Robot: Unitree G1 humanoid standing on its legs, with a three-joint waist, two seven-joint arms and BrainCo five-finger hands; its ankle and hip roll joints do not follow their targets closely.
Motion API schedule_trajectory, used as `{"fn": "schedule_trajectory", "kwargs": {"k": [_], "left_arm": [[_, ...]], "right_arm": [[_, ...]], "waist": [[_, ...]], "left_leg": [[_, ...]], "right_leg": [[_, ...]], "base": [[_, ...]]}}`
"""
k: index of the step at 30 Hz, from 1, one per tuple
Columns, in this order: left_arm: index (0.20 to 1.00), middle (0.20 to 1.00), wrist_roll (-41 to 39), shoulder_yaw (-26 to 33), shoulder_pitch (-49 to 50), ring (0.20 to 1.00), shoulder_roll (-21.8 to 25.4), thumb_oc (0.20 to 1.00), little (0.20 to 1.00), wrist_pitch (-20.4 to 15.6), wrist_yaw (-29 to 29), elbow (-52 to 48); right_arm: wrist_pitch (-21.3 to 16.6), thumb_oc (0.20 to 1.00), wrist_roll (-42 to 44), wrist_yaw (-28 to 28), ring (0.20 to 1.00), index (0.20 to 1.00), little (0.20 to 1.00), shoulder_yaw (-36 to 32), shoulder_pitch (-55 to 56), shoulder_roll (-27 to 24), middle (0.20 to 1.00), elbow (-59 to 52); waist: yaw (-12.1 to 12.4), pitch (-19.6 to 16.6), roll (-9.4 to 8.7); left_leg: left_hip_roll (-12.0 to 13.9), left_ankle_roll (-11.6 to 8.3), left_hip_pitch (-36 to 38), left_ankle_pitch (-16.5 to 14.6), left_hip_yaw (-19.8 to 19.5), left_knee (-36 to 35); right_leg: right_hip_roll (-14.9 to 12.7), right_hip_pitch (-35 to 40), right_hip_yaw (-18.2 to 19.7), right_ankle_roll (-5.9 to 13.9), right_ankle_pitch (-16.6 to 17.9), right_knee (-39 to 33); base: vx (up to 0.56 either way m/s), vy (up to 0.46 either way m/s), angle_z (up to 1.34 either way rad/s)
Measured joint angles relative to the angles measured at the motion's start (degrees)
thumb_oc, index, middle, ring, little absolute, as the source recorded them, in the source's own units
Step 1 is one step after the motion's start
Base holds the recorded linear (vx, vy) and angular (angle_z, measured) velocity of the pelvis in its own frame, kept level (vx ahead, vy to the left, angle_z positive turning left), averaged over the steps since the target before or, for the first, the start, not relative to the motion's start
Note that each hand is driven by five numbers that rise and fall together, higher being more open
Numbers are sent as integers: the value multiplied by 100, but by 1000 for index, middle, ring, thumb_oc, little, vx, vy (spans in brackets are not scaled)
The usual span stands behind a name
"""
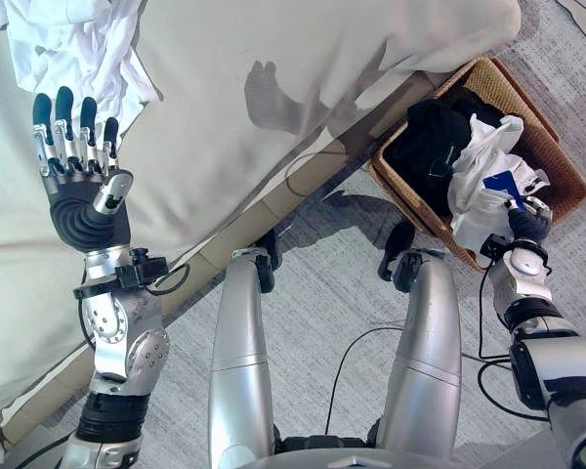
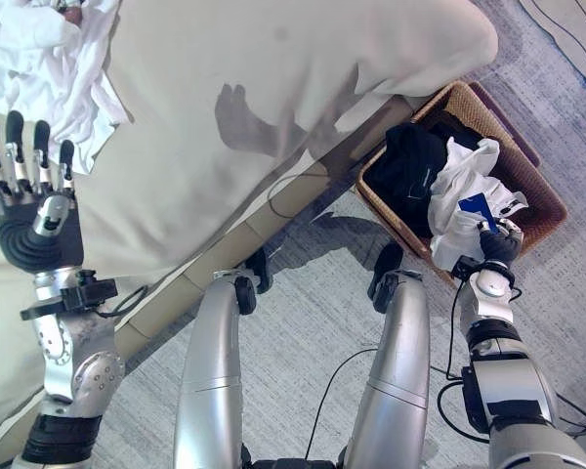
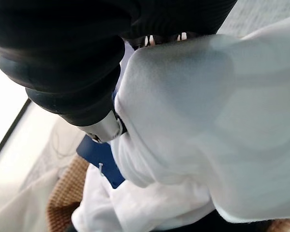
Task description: Pick up clothes into the bucket
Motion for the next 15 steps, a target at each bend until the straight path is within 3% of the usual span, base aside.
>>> {"fn": "schedule_trajectory", "kwargs": {"k": [15], "left_arm": [[1000, 1000, -115, 9, 1, 1000, 65, 1000, 1000, -9, 76, -59]], "right_arm": [[23, 200, 8, -494, 200, 200, 200, -365, -353, -151, 200, 150]], "waist": [[-8, -6, 2]], "left_leg": [[-2, 17, -145, 2, -5, 53]], "right_leg": [[4, -147, 21, -19, -12, 49]], "base": [[0, 0, 0]]}}
